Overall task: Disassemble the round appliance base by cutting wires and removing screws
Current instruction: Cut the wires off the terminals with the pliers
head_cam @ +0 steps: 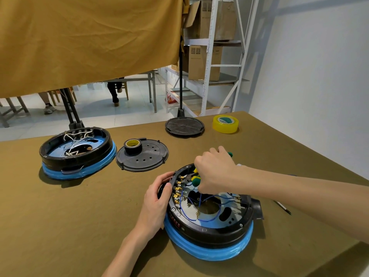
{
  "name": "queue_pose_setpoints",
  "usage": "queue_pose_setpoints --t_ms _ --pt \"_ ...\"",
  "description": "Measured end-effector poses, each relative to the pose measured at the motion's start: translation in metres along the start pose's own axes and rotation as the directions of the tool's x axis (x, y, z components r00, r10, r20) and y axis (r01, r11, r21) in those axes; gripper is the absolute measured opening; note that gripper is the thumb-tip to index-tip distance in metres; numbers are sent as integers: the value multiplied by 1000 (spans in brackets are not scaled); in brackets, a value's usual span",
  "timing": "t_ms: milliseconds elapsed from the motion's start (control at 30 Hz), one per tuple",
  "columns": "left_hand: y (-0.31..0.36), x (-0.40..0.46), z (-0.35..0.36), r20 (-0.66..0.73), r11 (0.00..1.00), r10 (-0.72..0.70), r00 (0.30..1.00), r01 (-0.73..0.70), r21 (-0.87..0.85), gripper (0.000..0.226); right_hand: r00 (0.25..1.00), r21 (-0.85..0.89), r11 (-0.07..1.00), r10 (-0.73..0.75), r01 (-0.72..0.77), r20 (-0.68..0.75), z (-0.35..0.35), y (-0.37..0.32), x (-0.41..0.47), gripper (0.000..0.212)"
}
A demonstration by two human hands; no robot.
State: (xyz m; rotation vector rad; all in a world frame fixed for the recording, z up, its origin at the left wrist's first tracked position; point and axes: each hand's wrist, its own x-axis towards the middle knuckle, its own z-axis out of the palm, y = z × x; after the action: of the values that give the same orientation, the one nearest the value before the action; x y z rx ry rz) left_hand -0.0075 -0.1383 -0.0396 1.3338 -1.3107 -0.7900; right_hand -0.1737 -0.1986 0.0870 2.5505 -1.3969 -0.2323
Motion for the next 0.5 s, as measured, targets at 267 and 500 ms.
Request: queue_pose_setpoints --t_ms 267,500 --pt "3 0 1 0 1000 -10 1000 10 -27 41 1000 29 1000 5 -5 0 2 3 1 47" --pt "6 -2 1 -1 1000 -13 1000 13 -20 44 1000 27 1000 -3 4 -5 0 3 3 51"
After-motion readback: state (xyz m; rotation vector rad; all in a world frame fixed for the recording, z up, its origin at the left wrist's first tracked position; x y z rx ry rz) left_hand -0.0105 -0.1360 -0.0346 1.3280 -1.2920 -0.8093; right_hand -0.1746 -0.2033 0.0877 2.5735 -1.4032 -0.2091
